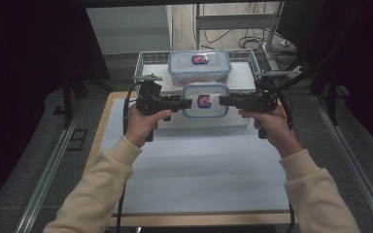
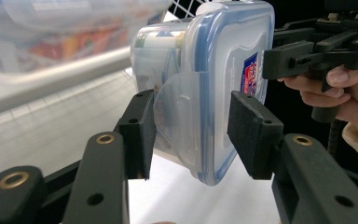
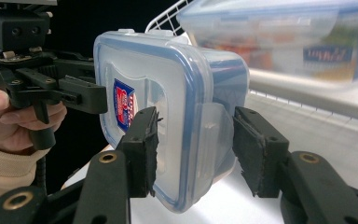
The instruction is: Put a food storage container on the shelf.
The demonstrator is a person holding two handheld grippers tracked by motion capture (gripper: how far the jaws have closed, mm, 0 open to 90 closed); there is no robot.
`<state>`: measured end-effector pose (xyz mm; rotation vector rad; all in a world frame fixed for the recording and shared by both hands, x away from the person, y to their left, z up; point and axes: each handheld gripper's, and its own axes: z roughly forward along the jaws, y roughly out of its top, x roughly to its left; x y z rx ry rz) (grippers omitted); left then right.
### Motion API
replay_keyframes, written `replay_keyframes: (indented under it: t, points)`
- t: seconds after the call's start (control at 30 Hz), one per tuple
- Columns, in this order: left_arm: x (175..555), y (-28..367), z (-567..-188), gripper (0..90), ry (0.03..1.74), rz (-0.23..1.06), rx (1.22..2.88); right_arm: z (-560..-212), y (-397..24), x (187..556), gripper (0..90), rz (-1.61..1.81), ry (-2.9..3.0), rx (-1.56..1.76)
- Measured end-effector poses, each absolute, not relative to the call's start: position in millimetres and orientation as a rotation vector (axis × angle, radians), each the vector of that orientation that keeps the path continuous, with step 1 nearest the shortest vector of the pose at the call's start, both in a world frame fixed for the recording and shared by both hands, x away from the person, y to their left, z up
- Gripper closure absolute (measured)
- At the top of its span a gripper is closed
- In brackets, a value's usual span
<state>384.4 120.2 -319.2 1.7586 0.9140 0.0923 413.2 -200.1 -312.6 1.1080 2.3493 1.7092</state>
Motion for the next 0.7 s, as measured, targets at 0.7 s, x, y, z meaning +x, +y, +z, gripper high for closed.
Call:
replay_keyframes:
  t: [0.7]
  points:
    - [468,136,-249,52.5,0.886,0.093,1.748,-232,-182,489,51.1,1.67,2.326,1.087]
